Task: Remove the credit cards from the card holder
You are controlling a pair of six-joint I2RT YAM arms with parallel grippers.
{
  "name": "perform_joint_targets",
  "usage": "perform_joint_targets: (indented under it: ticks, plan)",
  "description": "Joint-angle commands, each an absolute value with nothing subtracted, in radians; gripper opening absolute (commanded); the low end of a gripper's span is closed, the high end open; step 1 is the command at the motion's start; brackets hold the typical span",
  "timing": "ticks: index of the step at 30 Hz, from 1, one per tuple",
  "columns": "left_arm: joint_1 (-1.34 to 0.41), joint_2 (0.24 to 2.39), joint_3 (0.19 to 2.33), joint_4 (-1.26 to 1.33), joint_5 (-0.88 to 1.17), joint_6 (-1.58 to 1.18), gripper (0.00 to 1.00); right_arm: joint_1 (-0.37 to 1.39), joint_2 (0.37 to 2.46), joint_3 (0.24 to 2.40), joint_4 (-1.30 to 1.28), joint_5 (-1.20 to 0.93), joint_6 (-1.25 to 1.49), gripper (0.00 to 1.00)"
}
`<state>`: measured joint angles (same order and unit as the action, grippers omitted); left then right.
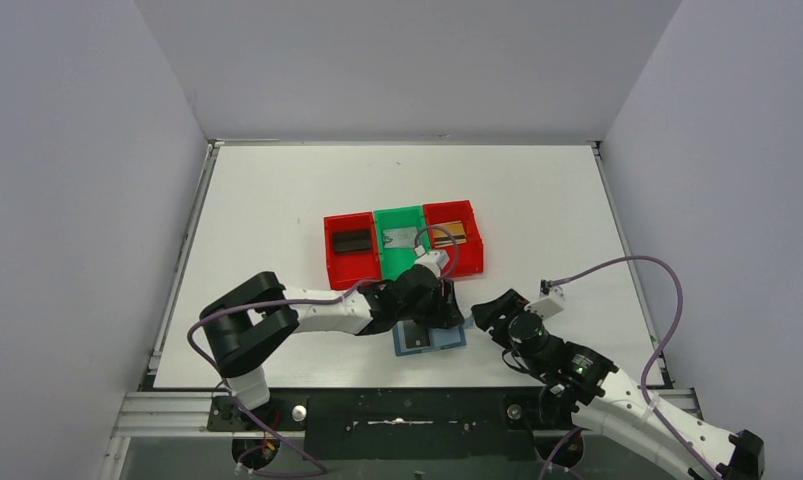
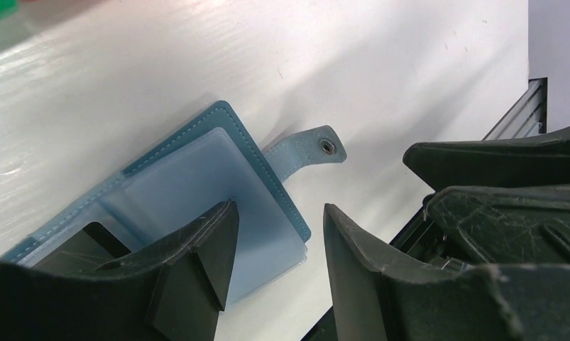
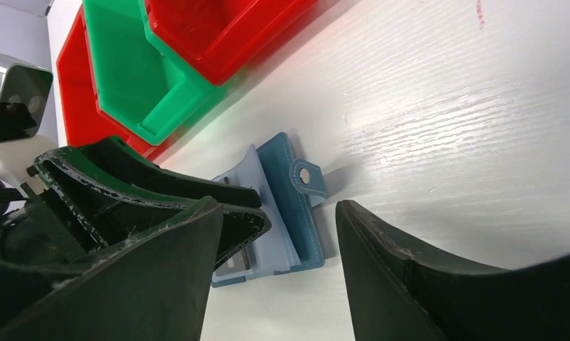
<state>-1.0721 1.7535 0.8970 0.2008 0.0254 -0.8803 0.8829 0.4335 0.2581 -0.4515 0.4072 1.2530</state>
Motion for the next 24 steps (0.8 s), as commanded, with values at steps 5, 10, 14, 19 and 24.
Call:
perform_joint_targets:
  ticks: [5,10,14,19,24]
  plan:
    - [-1.085,1.58,0.857,0.111,-0.114,-0.878,0.48,0.879,0.47,0.312,-0.311,0.359,1.132,0.54]
    - [-1.07,1.398,0.765,-0.051,-0.302,-0.95,0.48,0.879,0.59,0.325,-0.133,0.208,1.051,0.5]
    - [-1.05,1.263,0.634,-0.064,-0.328,-1.005,0.48,0.883,0.707,0.376,-0.055,0.119,0.989,0.48]
    - [-1.027,1.143,0.521,-0.059,-0.326,-1.048,0.49,0.887,0.886,0.433,0.021,0.011,0.929,0.47]
    - [-1.013,1.12,0.493,-0.039,-0.281,-1.047,0.49,0.899,1.004,0.443,0.075,-0.029,0.913,0.45]
